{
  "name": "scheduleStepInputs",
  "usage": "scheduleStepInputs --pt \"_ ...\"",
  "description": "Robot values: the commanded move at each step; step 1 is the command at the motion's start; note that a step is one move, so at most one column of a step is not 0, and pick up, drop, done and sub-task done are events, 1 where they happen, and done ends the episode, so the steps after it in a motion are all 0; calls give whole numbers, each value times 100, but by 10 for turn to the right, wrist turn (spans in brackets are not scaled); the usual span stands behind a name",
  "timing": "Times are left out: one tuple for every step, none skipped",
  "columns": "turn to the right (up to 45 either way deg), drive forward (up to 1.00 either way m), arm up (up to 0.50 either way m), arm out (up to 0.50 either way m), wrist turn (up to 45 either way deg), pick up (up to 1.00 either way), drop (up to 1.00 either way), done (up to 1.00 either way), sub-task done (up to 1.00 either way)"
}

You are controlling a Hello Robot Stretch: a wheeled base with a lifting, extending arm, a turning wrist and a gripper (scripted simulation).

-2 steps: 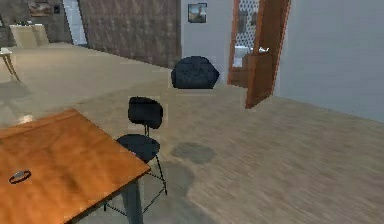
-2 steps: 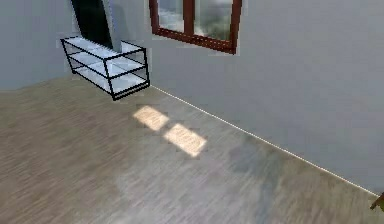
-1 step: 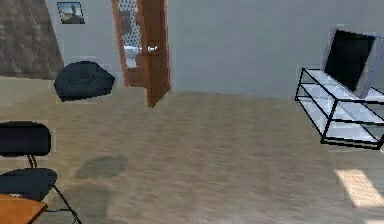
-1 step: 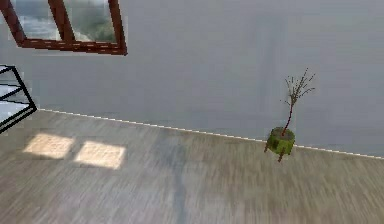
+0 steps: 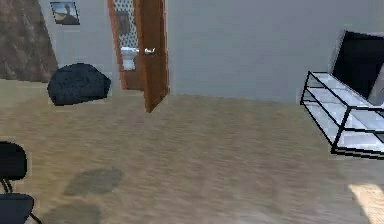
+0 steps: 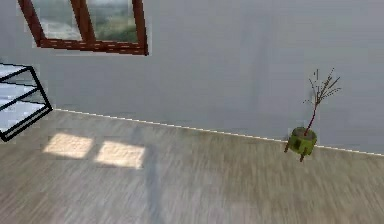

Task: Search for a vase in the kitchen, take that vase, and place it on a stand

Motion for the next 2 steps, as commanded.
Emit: scheduleStepInputs --pt "450 0 0 0 0 0 0 0 0" --pt "450 0 0 0 0 0 0 0 0"
